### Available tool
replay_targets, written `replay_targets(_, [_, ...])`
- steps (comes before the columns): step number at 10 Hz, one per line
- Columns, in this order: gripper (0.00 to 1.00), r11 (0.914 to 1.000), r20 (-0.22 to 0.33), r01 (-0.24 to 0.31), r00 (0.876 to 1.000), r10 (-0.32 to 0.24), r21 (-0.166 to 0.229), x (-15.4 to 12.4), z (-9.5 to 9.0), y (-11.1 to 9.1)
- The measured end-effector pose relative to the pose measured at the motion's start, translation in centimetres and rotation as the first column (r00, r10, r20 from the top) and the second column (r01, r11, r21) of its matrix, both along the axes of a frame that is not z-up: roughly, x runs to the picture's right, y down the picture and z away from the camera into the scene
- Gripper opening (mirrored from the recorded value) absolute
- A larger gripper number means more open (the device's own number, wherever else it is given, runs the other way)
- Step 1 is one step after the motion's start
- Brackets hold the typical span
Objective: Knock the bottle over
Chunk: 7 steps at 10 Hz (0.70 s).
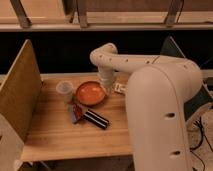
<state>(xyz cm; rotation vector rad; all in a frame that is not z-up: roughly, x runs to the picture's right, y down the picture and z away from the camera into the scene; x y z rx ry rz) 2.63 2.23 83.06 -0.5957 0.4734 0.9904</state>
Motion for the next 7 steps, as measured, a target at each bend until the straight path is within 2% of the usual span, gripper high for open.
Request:
replay_targets(2, [0.52,0.9998,0.004,-0.019,1.0,0.019,-0.002,0.1,0.0,0.0])
replay_targets(3, [0.64,0.9967,0.016,-0.082,0.997,0.082,-0.003,0.9,0.0,-0.4])
replay_targets(4, [0.71,0.9898,0.022,-0.142,0.99,0.142,0.002,1.8,0.0,-0.7])
replay_targets(5, [0.79,0.9649,0.03,-0.262,0.965,0.262,0.013,3.8,-0.2,-1.4])
replay_targets(6, [0.8,0.9415,0.026,-0.336,0.942,0.335,0.025,5.3,-0.4,-1.7])
replay_targets(7, [0.8,0.9099,0.018,-0.413,0.911,0.412,0.042,7.3,-0.7,-2.0])
